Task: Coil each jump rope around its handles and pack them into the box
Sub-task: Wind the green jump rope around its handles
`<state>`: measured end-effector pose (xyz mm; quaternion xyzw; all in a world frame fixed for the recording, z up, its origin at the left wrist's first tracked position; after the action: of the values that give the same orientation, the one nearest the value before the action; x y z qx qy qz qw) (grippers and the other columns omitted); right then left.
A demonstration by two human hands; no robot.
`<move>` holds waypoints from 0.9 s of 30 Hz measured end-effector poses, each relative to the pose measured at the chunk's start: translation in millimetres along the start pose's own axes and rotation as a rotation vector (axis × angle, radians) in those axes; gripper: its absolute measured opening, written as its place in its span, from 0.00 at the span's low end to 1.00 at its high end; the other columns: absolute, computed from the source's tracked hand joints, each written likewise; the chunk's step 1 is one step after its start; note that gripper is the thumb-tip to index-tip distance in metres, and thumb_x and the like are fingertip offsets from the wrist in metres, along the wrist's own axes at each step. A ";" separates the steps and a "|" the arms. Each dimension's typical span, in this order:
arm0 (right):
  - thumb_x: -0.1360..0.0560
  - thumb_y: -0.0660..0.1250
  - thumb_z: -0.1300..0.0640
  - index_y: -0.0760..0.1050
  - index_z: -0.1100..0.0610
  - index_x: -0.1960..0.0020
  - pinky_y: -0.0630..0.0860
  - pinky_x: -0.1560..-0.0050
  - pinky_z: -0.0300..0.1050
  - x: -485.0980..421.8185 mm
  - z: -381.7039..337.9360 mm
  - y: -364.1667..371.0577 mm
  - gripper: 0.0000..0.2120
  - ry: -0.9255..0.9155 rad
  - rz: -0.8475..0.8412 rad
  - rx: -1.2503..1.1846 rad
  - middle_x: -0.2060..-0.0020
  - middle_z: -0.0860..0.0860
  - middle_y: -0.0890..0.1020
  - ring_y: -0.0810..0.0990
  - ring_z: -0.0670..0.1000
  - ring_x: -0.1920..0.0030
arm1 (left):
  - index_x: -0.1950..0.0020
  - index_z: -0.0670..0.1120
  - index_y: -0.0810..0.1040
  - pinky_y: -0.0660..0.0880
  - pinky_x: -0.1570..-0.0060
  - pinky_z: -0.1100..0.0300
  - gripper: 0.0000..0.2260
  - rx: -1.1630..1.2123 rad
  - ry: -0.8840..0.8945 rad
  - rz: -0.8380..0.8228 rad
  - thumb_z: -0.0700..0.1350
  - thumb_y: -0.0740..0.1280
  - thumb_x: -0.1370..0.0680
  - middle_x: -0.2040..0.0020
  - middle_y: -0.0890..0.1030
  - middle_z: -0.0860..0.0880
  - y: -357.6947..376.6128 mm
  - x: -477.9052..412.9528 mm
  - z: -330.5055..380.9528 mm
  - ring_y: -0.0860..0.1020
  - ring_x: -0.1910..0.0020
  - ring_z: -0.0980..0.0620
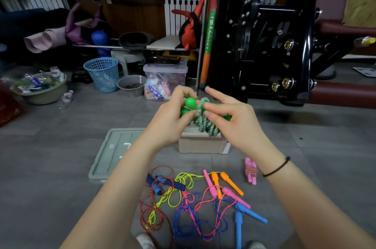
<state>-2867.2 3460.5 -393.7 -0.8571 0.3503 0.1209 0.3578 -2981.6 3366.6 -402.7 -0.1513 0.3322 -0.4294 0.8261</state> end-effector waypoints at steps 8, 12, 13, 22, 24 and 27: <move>0.30 0.74 0.53 0.83 0.50 0.50 0.73 0.48 0.28 3.3 -1.2 -1.3 0.09 0.141 0.217 -0.102 0.55 0.39 0.83 0.80 0.34 0.53 | 0.45 0.60 0.77 0.71 0.58 0.59 0.08 0.321 -0.106 0.139 0.49 0.61 0.20 0.59 0.79 0.59 3.7 -2.6 -7.4 0.74 0.62 0.61; 0.31 0.75 0.57 0.83 0.48 0.59 0.77 0.56 0.36 2.9 -0.2 -5.8 0.05 0.188 0.299 -0.229 0.64 0.42 0.84 0.81 0.38 0.61 | 0.47 0.61 0.75 0.73 0.50 0.61 0.09 0.245 -0.074 0.136 0.58 0.61 0.25 0.52 0.80 0.56 19.1 -0.2 5.2 0.76 0.52 0.59; 0.32 0.75 0.57 0.83 0.49 0.61 0.77 0.59 0.38 2.7 0.5 -6.9 0.04 0.190 0.317 -0.226 0.66 0.45 0.84 0.81 0.40 0.63 | 0.48 0.61 0.75 0.73 0.46 0.59 0.09 0.205 -0.059 0.136 0.58 0.59 0.24 0.51 0.80 0.57 22.2 -0.2 7.8 0.77 0.50 0.58; 0.30 0.73 0.60 0.78 0.52 0.58 0.73 0.58 0.43 6.6 4.6 -3.0 0.06 0.234 0.399 -0.546 0.71 0.46 0.78 0.75 0.45 0.66 | 0.42 0.55 0.75 0.70 0.40 0.50 0.12 0.103 0.061 0.208 0.48 0.54 0.19 0.46 0.78 0.59 21.0 -4.2 25.8 0.74 0.43 0.59; 0.30 0.74 0.58 0.73 0.54 0.52 0.71 0.54 0.50 4.5 15.5 3.0 0.11 0.346 0.384 -0.743 0.73 0.46 0.74 0.73 0.49 0.65 | 0.44 0.58 0.73 0.70 0.42 0.52 0.10 0.121 0.063 0.218 0.47 0.54 0.19 0.48 0.78 0.61 22.1 -3.6 26.9 0.74 0.44 0.59; 0.36 0.77 0.53 0.75 0.56 0.54 0.72 0.50 0.54 2.4 20.9 12.5 0.16 0.488 0.234 -0.895 0.64 0.54 0.78 0.76 0.55 0.58 | 0.46 0.55 0.72 0.68 0.49 0.65 0.08 0.128 0.039 0.199 0.45 0.55 0.18 0.51 0.77 0.60 30.7 -2.8 26.2 0.74 0.48 0.59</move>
<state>-2873.1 3467.6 -416.3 -0.8844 0.4311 0.0947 -0.1515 -2946.3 3386.0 -398.7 -0.0561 0.3333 -0.3687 0.8659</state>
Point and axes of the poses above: each hand's wrist, its own x-axis away from the middle knuckle, its own y-axis out of the palm, z = x × y, the point moved 6 cm from there along -x, towards the middle knuckle
